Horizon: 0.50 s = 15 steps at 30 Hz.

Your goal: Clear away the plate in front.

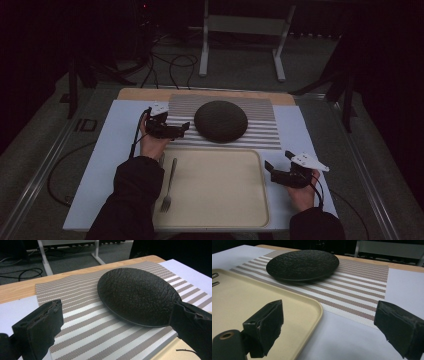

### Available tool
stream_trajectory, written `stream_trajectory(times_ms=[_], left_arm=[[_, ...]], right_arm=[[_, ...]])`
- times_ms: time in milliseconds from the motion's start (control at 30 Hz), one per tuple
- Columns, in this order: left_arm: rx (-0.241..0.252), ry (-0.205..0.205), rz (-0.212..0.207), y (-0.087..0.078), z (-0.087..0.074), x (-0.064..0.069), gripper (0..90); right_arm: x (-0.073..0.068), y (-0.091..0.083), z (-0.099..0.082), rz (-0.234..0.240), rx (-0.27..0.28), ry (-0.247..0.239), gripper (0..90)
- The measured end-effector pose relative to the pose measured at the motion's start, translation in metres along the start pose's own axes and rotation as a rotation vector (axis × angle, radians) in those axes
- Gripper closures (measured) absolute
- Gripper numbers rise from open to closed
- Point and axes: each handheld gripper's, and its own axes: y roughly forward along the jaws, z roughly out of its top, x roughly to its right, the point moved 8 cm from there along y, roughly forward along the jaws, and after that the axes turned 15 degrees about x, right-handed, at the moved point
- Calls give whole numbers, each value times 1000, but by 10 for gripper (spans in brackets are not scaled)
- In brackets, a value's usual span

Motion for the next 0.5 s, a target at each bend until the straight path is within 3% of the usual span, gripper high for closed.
stream_trajectory(times_ms=[200, 500], left_arm=[[-9, -12, -10, 11, -1, 1, 0], [-32, -22, 10, 28, -4, -3, 0]], right_arm=[[0, 0, 0, 1, -1, -1, 91], [-1, 0, 0, 3, 0, 1, 91]])
